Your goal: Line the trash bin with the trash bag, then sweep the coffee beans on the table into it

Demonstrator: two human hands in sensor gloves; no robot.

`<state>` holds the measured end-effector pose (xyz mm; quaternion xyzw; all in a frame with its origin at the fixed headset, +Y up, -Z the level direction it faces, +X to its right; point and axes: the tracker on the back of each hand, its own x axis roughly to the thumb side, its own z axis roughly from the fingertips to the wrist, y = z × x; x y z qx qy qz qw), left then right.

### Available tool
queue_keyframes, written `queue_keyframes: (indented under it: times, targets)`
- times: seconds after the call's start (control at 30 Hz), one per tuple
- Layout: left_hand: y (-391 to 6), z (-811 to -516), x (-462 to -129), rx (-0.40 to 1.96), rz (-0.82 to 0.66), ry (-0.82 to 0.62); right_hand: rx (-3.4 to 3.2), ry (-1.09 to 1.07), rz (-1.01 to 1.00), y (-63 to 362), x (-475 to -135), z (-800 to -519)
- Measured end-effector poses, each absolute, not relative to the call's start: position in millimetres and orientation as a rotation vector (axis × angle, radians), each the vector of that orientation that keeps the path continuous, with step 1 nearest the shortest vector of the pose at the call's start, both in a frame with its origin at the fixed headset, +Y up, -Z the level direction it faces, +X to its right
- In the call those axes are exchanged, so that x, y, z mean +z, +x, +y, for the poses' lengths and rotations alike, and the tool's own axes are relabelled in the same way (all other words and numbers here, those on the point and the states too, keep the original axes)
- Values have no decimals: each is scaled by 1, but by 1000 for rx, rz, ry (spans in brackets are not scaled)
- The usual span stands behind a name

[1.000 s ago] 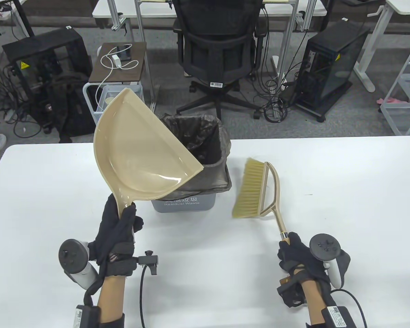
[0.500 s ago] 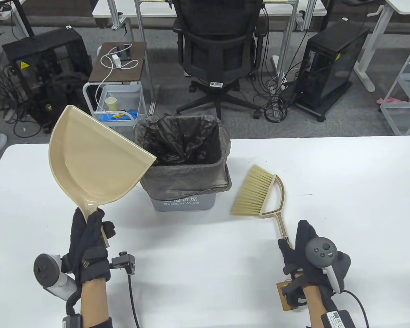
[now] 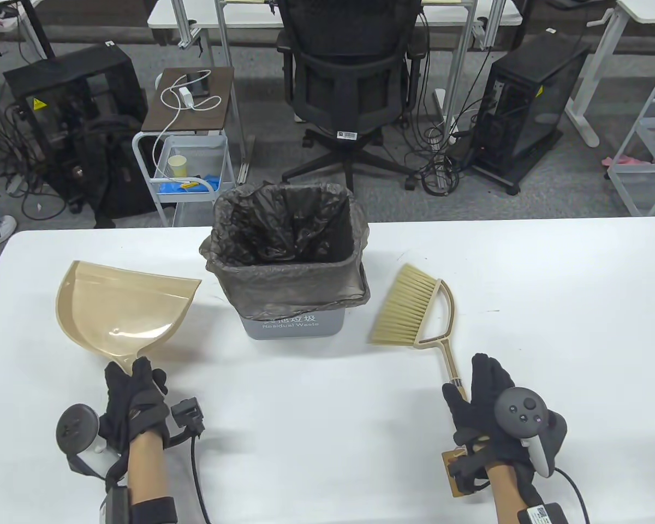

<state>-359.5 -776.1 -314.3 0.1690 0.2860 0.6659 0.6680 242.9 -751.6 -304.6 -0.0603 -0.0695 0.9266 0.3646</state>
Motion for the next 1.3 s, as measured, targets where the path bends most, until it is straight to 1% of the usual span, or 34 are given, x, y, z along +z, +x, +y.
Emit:
queue_keyframes:
  times: [0.1,0.23,0.37,0.47,0.6,0.7,0.73,0.77,0.83,0.93,1.0,1.07,1.17,1.23,1.3]
  targets:
    - [-362,-783,-317,1476,667,288,2414,-163,-195,242,-304,-751]
    - [-362,-790,-320,1490,679,213,2422,-156,-188,240,-304,-752]
    - [-361,-791,-321,1470,656,180,2416,-143,-151,238,-305,-754]
    - [-360,-789,-318,1497,604,132,2421,-150,-148,238,-304,-755]
    - [-360,-772,-310,1278,609,185,2410,-163,-164,240,-304,-754]
    - [-355,-752,-307,1001,555,199,2387,-167,-170,244,-303,-752]
    - [-349,-742,-306,890,525,224,2377,-166,-180,245,-302,-750]
    - [-345,-735,-305,826,508,249,2373,-165,-186,245,-302,-749]
    - [-328,-716,-303,695,428,324,2365,-152,-207,246,-300,-747]
    - [-303,-696,-298,632,300,400,2353,-104,-233,242,-299,-744]
    - [-278,-683,-292,580,185,456,2363,-60,-254,237,-298,-741]
    - [-254,-673,-285,525,86,484,2382,-4,-263,230,-296,-736]
    - [-223,-668,-280,461,-43,470,2380,81,-251,218,-295,-729]
    - [-200,-670,-279,427,-141,422,2389,157,-232,207,-298,-719]
    - [-182,-675,-280,396,-217,375,2425,194,-266,198,-302,-710]
